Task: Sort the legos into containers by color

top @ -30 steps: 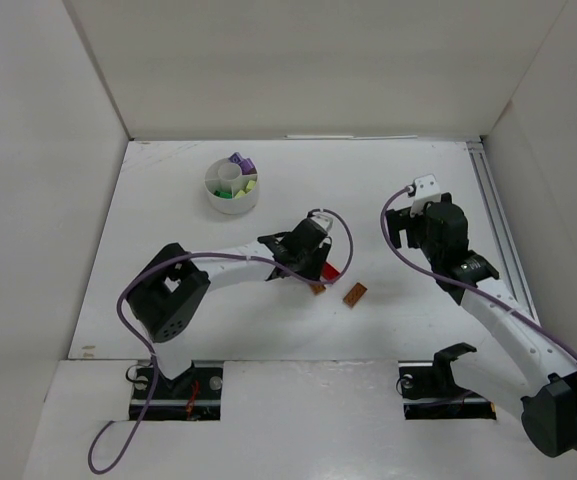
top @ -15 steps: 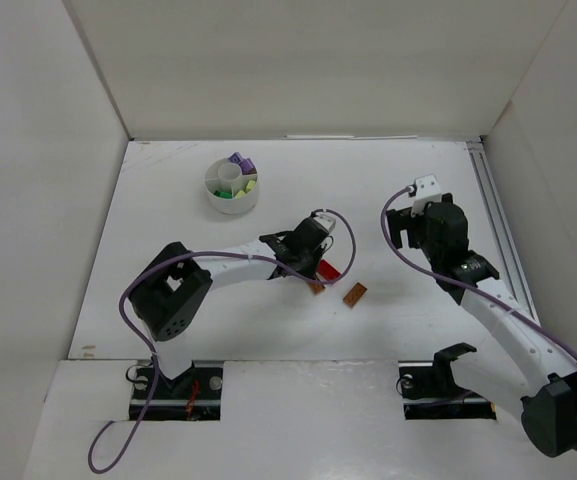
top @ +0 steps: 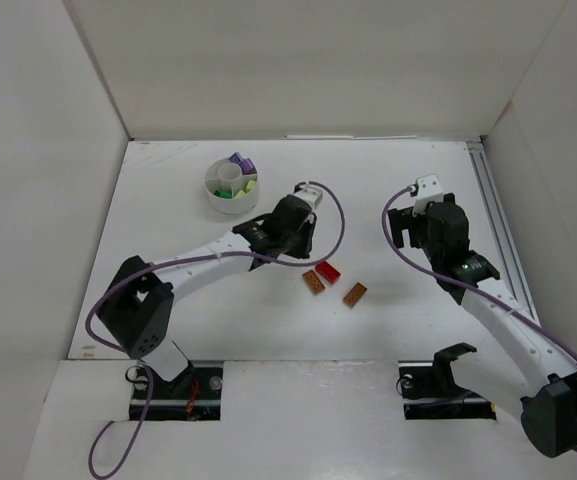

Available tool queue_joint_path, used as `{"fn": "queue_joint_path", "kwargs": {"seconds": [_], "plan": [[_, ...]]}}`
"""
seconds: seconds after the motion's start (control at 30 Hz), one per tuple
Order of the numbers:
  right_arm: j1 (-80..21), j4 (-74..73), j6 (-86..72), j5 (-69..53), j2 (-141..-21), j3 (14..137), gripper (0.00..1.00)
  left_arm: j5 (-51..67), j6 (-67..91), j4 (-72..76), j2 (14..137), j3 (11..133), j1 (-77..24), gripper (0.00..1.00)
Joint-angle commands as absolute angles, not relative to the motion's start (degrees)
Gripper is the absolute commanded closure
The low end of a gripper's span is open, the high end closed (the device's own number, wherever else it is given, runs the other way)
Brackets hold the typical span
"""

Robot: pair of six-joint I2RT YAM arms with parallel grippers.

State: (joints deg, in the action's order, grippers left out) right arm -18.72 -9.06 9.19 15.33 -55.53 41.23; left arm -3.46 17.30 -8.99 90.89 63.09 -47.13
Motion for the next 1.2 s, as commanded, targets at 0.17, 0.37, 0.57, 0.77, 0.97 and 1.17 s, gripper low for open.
{"fn": "queue_joint_path", "kwargs": {"seconds": [0.17,0.37,0.57,0.77,0.97,1.17], "plan": [[-17.8,-7.1,9.8,16.8,-54.9,42.3,0.00,-5.2,16.9,-7.7,87.5,70.4,-30.4,1.00],[-17.3,-6.6,11.1,16.8,-57.9,43.6,0.00,-1.2,16.4,-4.3,91.6,77.8,-19.7,1.00],[-16.8,-6.6,11.6,17.3,-61.2,46.0,0.00,-0.6,15.3,-4.1,95.8,83.4,-13.5,1.00],[-16.3,-6.6,11.6,17.3,-63.5,47.1,0.00,-0.6,15.3,-4.1,98.9,84.1,-7.6,1.00],[-16.3,-6.6,11.6,16.8,-66.1,49.0,0.00,3.0,16.0,-2.4,102.4,84.1,-4.0,1.00],[-16.3,-6.6,11.1,15.6,-67.8,50.5,0.00,5.2,14.9,-1.1,107.9,88.3,-2.8,1.00]]}}
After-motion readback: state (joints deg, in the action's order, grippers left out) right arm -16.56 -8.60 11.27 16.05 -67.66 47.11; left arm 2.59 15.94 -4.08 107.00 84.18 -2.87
